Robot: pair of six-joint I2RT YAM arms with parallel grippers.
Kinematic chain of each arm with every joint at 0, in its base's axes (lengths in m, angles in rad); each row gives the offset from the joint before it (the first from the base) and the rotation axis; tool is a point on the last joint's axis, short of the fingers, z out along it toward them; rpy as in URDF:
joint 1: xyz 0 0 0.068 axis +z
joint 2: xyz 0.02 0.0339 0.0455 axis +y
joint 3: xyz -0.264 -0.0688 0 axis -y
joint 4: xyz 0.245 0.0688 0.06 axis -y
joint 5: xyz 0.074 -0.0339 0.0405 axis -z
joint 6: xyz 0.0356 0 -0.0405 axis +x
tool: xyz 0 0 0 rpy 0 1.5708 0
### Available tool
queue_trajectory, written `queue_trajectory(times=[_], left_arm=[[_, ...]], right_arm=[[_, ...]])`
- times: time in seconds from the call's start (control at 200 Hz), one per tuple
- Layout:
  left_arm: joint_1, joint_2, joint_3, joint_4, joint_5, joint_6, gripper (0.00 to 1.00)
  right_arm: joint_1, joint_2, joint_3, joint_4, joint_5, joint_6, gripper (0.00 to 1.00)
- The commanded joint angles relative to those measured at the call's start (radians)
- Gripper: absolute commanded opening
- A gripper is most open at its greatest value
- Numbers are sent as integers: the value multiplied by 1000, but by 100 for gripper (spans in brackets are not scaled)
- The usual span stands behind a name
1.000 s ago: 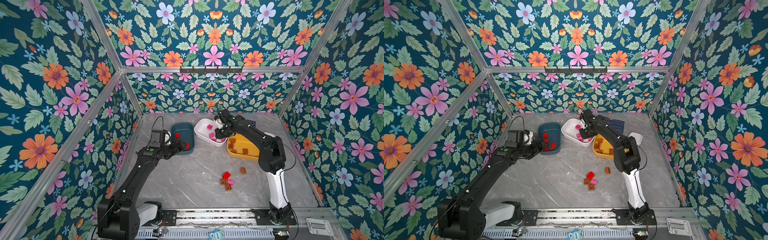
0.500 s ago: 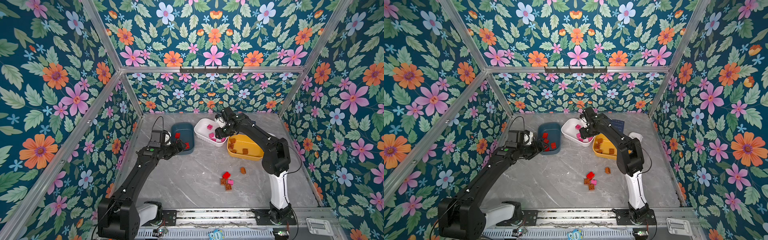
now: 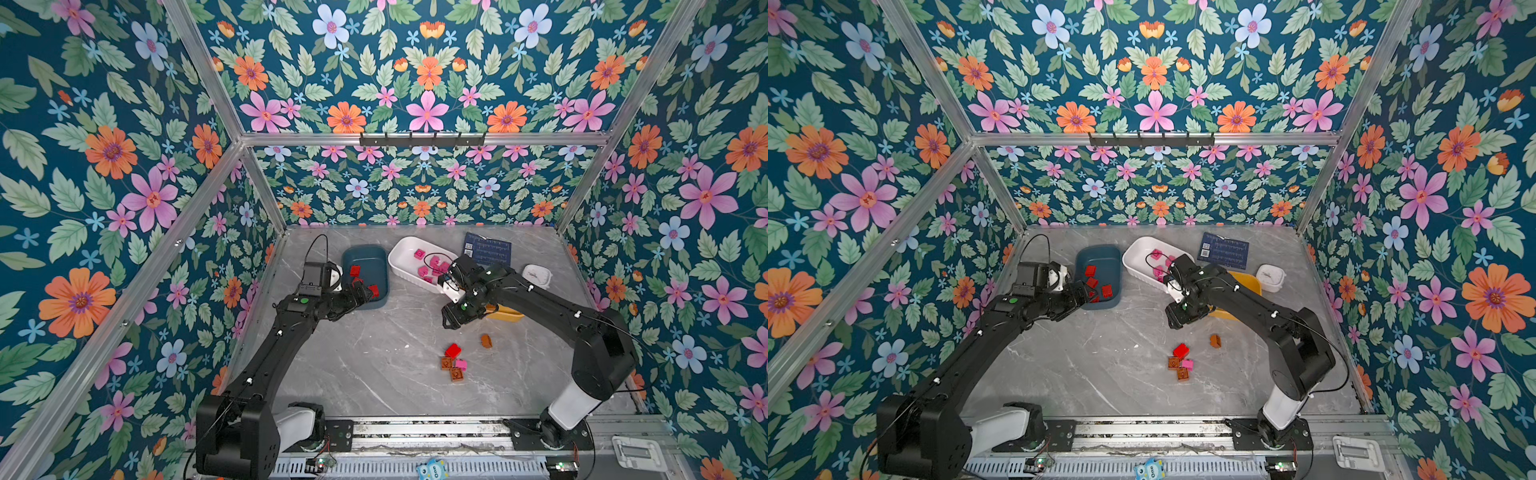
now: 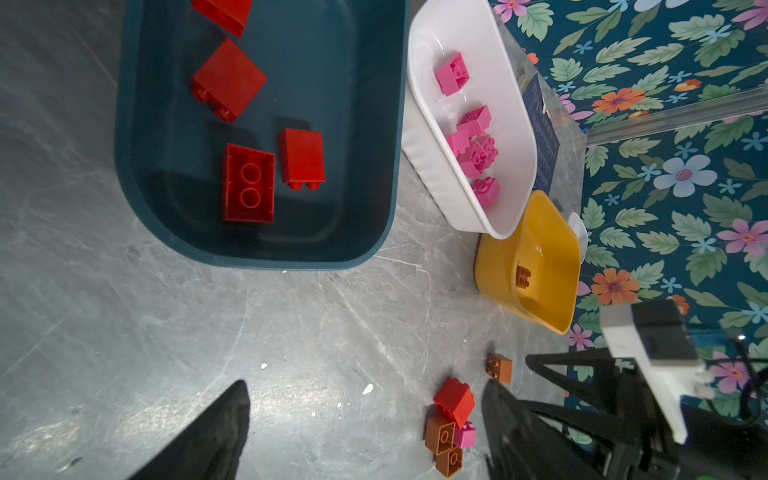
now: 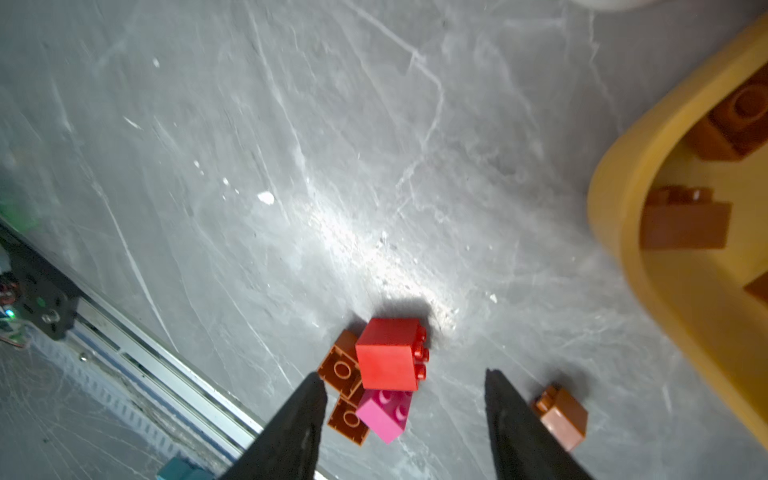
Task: Sort the legos into containers by color
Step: Pick up the lego from the center of the table.
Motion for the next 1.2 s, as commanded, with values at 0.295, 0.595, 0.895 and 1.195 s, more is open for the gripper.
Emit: queue_trajectory(times=[0.295, 0.595, 0.895, 1.195], left_arm=[[0, -18, -37, 3, -1, 8, 88], [1, -8, -30, -1, 3, 26, 88], [1, -31, -37, -29, -15, 44, 88], [1, -40, -49, -41, -23, 55, 88]], right_arm=[[70, -139, -184, 54, 5, 406, 65], [83, -171, -332, 193, -46, 606, 65], [94, -67, -312, 258, -90, 596, 65], [97, 9, -237, 268, -75, 565, 65]])
